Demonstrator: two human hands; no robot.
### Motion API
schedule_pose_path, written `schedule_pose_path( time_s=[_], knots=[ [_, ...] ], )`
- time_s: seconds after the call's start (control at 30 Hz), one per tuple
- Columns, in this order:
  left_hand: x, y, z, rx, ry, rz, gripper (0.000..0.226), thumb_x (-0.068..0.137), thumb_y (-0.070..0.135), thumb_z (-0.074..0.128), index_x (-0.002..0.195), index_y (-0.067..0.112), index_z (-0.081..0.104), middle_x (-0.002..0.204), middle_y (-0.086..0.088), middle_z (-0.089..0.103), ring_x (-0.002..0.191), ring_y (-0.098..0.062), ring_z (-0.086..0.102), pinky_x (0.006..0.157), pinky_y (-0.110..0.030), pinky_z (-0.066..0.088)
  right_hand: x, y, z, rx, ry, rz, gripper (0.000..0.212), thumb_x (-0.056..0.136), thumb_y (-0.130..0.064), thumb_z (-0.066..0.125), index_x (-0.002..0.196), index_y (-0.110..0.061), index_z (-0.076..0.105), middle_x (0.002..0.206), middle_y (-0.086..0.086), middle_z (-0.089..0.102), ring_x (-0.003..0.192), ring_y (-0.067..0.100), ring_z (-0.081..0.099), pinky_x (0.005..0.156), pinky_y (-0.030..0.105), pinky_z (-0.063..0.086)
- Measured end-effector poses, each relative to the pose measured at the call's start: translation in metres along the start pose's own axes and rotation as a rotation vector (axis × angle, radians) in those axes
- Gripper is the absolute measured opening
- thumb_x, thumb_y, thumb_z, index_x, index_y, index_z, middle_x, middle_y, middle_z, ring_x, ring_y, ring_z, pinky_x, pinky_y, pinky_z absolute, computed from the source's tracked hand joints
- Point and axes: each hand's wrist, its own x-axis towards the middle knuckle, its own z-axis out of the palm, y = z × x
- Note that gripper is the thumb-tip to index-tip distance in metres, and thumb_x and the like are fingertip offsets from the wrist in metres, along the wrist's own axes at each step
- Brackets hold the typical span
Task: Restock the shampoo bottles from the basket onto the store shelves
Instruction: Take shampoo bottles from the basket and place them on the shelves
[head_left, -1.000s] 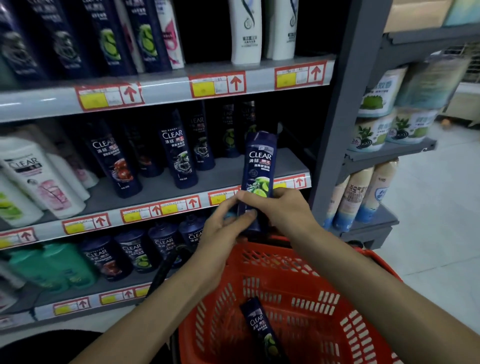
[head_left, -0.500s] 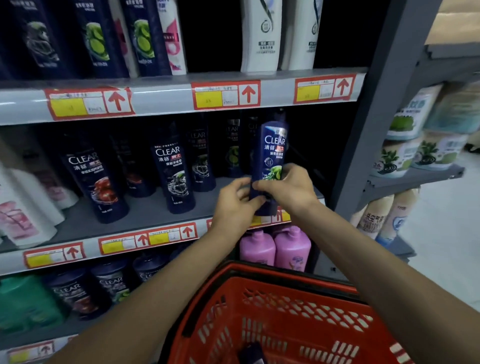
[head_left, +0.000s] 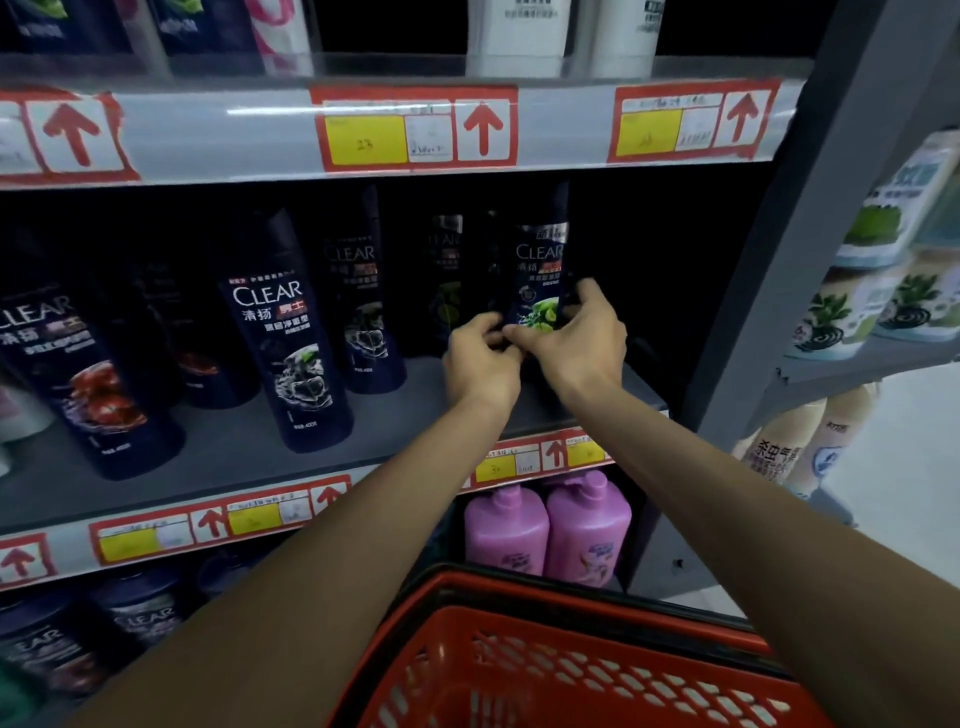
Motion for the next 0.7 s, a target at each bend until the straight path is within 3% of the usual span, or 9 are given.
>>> schedule_pose_path(
  time_s=[0.2, 0.33, 0.43, 0.57, 0.7],
  knots=[
    [0.006, -0.007, 0.003, -0.002, -0.04, -0.06, 0.049, 0.092, -0.003, 0.068, 0.137, 0.014, 0.061, 0.117, -0.002, 0.07, 0.101, -0.014, 0.064, 0.086, -0.024, 0.053, 0.005, 0.005, 0.009, -0.056, -0.009, 0.047, 0.059, 0.071, -0.044, 0.09, 0.105, -0.017, 0.051, 0.095, 0.002, 0.065, 0.086, 0.025, 0.064, 0.069, 0.038, 0.053],
    [0.004, -0.001, -0.005, 0.055, -0.14, -0.133, 0.07, 0.087, -0.012, 0.068, 0.149, 0.015, 0.05, 0.126, -0.005, 0.068, 0.114, -0.021, 0.064, 0.097, -0.032, 0.055, 0.005, 0.001, 0.005, -0.048, -0.097, 0.124, 0.071, 0.067, -0.039, 0.094, 0.116, -0.015, 0.05, 0.114, 0.01, 0.068, 0.105, 0.031, 0.066, 0.086, 0.044, 0.058],
    [0.001, 0.01, -0.019, 0.162, -0.235, -0.196, 0.079, 0.082, -0.013, 0.075, 0.151, 0.013, 0.047, 0.129, -0.011, 0.063, 0.119, -0.026, 0.06, 0.098, -0.03, 0.051, 0.0, -0.004, -0.012, -0.124, -0.204, 0.189, 0.082, 0.068, -0.032, 0.095, 0.134, -0.013, 0.048, 0.13, 0.011, 0.064, 0.121, 0.031, 0.061, 0.097, 0.038, 0.052],
    [-0.023, 0.033, -0.046, 0.349, -0.331, -0.173, 0.083, 0.08, -0.003, 0.082, 0.152, 0.015, 0.046, 0.13, -0.01, 0.059, 0.122, -0.024, 0.058, 0.104, -0.028, 0.047, -0.017, -0.017, -0.049, -0.256, -0.343, 0.198, 0.082, 0.072, -0.023, 0.091, 0.14, -0.014, 0.046, 0.134, 0.012, 0.059, 0.122, 0.03, 0.058, 0.092, 0.031, 0.047],
    [-0.06, 0.054, -0.074, 0.537, -0.379, -0.013, 0.077, 0.087, 0.017, 0.078, 0.156, 0.023, 0.043, 0.146, -0.007, 0.056, 0.129, -0.022, 0.056, 0.092, -0.019, 0.04, -0.036, -0.039, -0.087, -0.338, -0.424, 0.139, 0.091, 0.068, -0.03, 0.089, 0.147, -0.016, 0.045, 0.138, 0.012, 0.055, 0.122, 0.03, 0.059, 0.099, 0.034, 0.05]
  ],
)
